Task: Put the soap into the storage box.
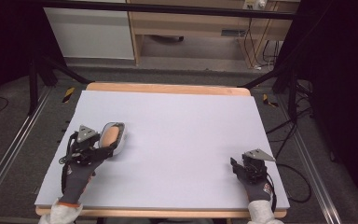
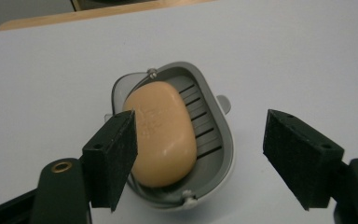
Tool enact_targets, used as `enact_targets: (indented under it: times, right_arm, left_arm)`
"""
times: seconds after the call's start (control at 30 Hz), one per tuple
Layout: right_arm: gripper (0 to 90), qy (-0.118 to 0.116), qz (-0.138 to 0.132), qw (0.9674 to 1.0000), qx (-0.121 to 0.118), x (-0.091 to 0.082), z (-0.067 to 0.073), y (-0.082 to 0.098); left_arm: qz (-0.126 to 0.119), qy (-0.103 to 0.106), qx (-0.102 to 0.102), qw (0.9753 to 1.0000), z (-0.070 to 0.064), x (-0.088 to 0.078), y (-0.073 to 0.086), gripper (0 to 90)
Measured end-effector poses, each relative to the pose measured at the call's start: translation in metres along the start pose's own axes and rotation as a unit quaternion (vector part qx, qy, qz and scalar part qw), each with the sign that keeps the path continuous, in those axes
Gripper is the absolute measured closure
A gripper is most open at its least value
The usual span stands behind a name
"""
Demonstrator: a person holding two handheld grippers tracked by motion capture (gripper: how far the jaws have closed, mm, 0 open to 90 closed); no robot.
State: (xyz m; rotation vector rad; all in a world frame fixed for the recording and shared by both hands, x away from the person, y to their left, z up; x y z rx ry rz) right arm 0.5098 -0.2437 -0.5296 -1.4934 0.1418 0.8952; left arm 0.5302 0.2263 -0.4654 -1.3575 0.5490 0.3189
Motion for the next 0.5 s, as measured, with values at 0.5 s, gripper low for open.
enact_targets:
  times: [0.5]
  right_arm:
    - [40.0,0.004,0.012,0.9999,-0.002,0.000,-0.001,0.006]
  left_arm:
    - [0.029,-0.032,0.019,0.9989,0.027,-0.007,0.057,23.9]
Point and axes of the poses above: each handheld gripper's, and its own axes: x roughly forward along the jaws, y roughly out of its underside, z roughly to its left, the point moved 9 cm from there along x, roughly forward along the jaws, and after that the axes turned 14 degrees about -y, right-handed, at the moved point
